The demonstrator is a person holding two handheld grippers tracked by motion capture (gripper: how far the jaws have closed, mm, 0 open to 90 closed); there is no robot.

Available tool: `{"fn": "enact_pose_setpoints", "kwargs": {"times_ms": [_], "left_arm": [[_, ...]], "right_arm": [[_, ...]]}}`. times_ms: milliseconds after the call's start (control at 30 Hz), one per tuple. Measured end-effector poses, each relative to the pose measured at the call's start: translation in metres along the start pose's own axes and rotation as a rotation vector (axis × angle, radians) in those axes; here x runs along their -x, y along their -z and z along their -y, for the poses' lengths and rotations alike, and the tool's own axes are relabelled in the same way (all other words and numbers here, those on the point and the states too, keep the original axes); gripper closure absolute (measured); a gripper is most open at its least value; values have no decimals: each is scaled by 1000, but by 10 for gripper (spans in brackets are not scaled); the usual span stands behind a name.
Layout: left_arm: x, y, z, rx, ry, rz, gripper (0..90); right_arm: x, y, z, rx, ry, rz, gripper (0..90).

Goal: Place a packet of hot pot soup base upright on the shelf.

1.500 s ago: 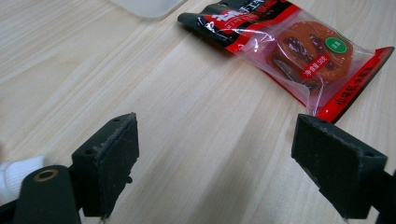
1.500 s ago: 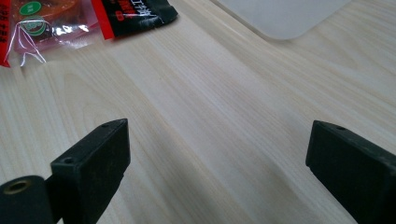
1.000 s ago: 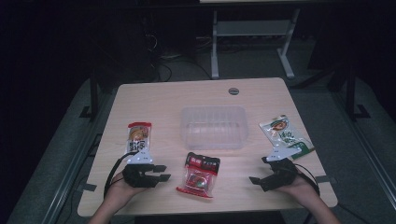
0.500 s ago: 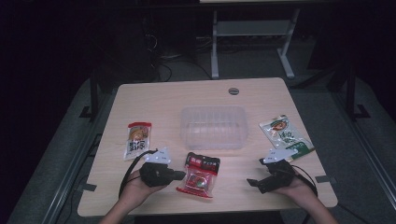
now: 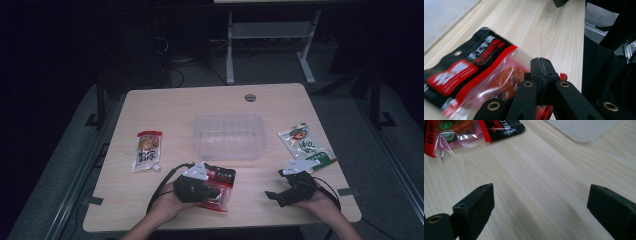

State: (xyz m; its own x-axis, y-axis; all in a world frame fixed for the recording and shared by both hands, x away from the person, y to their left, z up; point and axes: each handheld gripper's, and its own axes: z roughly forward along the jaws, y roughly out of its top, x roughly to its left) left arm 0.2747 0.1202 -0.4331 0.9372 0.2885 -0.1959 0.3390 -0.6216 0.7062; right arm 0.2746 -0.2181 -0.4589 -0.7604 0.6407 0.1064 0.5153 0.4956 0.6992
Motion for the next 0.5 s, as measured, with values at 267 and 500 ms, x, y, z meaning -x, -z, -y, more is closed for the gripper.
{"fn": "enact_pose_setpoints", "kwargs": {"times_ms": [267,500], "left_arm": [[9,-25,-3,-64,-18,29,896],[8,-26,0,-88,-17,23,896]], "right_arm": [[-1,0,-1,1,4,-4,70],[-1,0,0,2,7,-5,70]]}}
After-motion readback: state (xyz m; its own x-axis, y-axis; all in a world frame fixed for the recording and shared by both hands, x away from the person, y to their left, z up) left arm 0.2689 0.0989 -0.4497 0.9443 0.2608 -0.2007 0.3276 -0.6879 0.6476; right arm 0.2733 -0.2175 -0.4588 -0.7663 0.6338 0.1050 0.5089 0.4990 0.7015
